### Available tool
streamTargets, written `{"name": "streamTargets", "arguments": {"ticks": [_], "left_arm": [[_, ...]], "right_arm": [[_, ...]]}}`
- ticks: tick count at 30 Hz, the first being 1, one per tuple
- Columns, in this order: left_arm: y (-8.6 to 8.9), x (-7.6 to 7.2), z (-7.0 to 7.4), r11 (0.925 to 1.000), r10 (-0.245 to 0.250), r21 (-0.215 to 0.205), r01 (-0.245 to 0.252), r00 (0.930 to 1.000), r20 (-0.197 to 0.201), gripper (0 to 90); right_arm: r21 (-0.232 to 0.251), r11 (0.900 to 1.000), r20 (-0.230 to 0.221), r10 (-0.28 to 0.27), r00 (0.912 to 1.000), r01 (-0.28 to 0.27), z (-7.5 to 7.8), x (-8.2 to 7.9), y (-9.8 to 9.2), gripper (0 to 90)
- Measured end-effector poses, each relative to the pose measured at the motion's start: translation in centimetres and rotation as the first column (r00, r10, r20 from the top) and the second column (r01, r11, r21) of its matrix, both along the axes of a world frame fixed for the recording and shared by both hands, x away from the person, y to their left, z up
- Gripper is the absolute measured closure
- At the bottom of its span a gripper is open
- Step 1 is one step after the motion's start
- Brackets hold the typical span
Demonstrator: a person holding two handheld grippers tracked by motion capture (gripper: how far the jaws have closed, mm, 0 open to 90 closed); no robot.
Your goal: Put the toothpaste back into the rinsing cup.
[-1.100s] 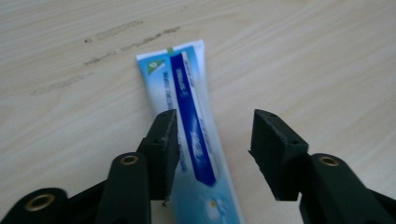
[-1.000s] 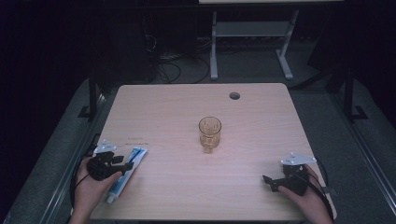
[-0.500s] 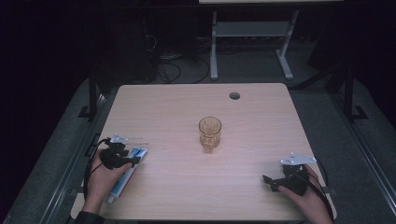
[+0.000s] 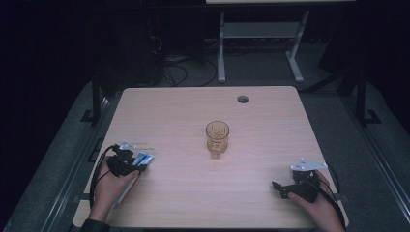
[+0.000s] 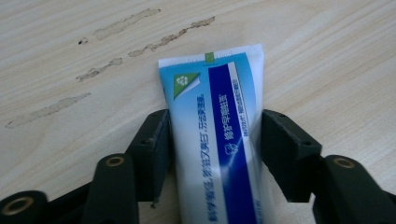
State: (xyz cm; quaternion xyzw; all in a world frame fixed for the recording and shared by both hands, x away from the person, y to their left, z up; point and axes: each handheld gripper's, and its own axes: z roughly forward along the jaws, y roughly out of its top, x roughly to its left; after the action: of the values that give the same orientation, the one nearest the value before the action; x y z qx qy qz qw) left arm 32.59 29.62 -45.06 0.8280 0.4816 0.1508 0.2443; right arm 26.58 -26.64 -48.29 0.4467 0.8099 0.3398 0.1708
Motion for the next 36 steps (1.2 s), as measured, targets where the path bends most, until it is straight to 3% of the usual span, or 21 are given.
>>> {"name": "streamTargets", "arguments": {"ticks": [11,24,28,31,32,36], "left_arm": [[-0.3,0.0,0.3,0.9998,0.019,0.010,-0.019,0.9995,-0.026,55.5],[-0.7,-0.2,1.2,0.9982,-0.014,0.057,0.017,0.9983,-0.057,67.7],[-0.5,-0.4,1.4,0.9995,-0.022,0.019,0.023,0.9980,-0.060,69.9],[-0.3,-0.7,1.8,0.9995,-0.029,-0.013,0.029,0.9987,-0.042,70.3],[0.0,-0.9,2.3,0.9978,-0.038,-0.055,0.036,0.9989,-0.029,70.7],[0.3,-1.3,3.0,0.9948,-0.042,-0.093,0.042,0.9991,-0.001,71.2]], "right_arm": [[0.000,1.000,0.000,0.002,1.0000,-0.002,0.0,0.0,0.0,1.8],[0.001,1.000,0.000,0.005,1.0000,-0.005,0.0,0.0,0.0,1.8],[0.001,1.000,0.000,0.005,1.0000,-0.005,0.0,0.0,0.0,1.8],[0.001,1.000,0.000,0.006,1.0000,-0.006,0.0,0.0,0.0,1.8],[0.001,1.000,0.001,0.006,1.0000,-0.006,0.0,0.0,0.0,1.8],[0.001,1.000,0.001,0.006,1.0000,-0.006,0.0,0.0,0.0,1.8]]}}
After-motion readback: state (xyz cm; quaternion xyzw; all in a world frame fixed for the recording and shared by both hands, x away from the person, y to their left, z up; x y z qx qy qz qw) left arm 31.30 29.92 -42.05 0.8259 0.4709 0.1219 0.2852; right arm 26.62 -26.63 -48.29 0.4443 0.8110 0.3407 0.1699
